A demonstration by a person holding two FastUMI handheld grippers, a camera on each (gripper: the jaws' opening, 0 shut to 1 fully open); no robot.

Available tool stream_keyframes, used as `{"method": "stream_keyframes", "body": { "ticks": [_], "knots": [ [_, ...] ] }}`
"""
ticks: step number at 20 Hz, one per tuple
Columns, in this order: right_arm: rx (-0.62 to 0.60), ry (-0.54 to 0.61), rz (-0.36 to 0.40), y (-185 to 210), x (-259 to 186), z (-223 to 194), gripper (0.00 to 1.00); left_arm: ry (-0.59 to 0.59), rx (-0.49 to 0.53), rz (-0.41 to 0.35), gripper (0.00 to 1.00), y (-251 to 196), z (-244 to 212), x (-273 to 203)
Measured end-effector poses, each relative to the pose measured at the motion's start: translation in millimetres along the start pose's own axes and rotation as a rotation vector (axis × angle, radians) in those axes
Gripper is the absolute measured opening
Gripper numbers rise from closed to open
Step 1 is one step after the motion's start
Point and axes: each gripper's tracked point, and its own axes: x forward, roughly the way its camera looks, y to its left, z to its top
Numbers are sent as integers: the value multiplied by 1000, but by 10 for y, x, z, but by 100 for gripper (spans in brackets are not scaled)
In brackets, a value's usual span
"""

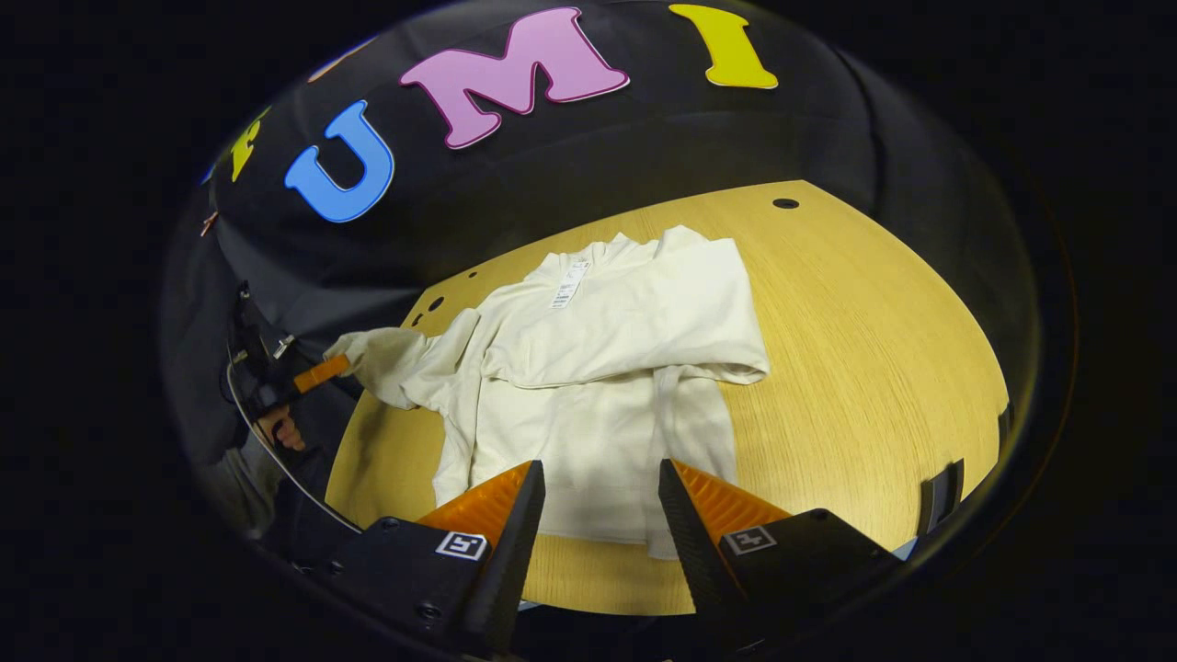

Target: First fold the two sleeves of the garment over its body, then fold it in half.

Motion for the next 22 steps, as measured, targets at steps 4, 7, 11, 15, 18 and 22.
{"method": "stream_keyframes", "body": {
  "ticks": [4,7,11,15,18,22],
  "knots": [
    [12,1,-5,-176,-57,9,77,-24,-3,-84,6,-749,232,2],
    [28,0,-12,-333,-106,-2,77,-24,-20,-140,6,-1259,273,24],
    [49,9,-20,-545,-161,-36,77,-10,-21,-201,6,-1958,221,65],
    [56,28,-24,-754,-174,-78,77,17,-5,-258,6,-2658,76,158],
    [62,44,-25,-901,-178,-103,77,42,10,-289,6,-3100,-61,311],
    [56,72,-22,-1043,-157,-157,77,88,13,-309,6,-3557,-305,497]
  ]
}}
